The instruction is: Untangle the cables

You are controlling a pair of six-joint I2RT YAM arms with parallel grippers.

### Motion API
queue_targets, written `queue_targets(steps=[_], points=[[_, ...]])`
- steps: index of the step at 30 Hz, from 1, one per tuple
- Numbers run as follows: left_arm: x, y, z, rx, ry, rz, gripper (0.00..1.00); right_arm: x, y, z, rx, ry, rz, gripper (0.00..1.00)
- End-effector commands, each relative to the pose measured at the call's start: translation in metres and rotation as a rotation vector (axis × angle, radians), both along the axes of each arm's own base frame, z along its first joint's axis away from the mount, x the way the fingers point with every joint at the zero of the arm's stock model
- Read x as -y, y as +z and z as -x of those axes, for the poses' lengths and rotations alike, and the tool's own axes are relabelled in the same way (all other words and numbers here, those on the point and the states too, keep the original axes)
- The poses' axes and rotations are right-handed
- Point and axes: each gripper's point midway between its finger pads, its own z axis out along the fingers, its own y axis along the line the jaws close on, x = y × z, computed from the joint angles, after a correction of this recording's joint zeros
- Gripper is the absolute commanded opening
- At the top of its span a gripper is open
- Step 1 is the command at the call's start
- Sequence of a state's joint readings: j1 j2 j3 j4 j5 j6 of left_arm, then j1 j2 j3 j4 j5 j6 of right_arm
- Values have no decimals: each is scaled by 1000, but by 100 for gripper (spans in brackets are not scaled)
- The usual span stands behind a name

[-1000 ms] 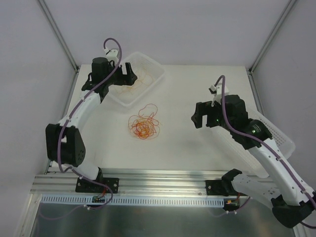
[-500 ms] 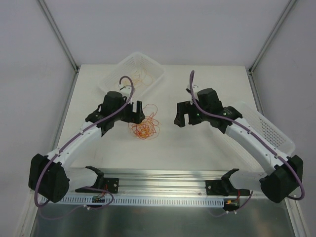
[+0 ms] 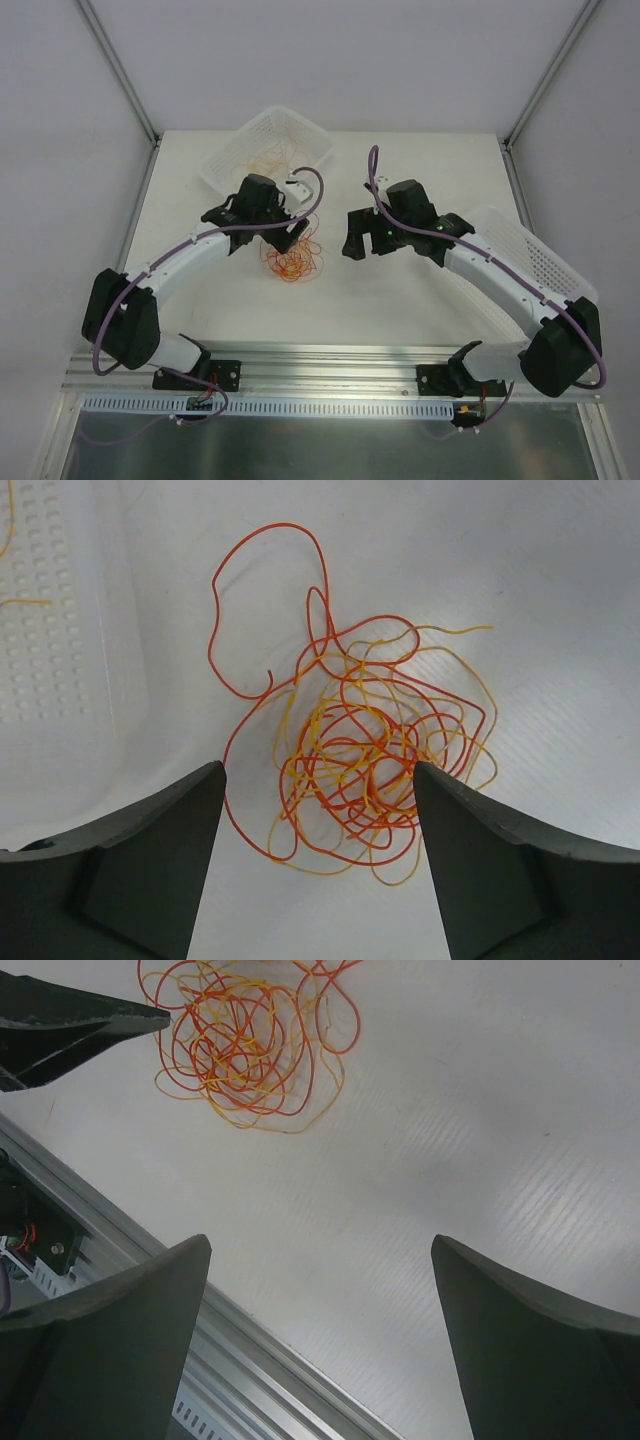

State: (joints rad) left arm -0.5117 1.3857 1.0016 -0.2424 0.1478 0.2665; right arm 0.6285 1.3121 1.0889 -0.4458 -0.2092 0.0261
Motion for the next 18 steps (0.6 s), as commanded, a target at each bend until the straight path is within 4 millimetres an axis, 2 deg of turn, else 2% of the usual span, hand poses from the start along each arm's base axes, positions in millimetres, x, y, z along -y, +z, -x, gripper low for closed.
queue_targets(steps=[1,3,7,15,18], points=[[3,-5,-1,20,-172,-139,75,-1,17,-2,49,-1,-27,98],[3,-20,3,-20,-202,-178,72,3,16,0,51,-11,-13,98],[3,-34,2,-54,-232,-228,67,6,15,0,53,-17,0,98],[4,-48,-11,-79,-219,-281,55,4,16,-5,58,-16,6,98],[8,-49,-12,-87,-224,-274,43,2,15,-7,52,-14,6,98]])
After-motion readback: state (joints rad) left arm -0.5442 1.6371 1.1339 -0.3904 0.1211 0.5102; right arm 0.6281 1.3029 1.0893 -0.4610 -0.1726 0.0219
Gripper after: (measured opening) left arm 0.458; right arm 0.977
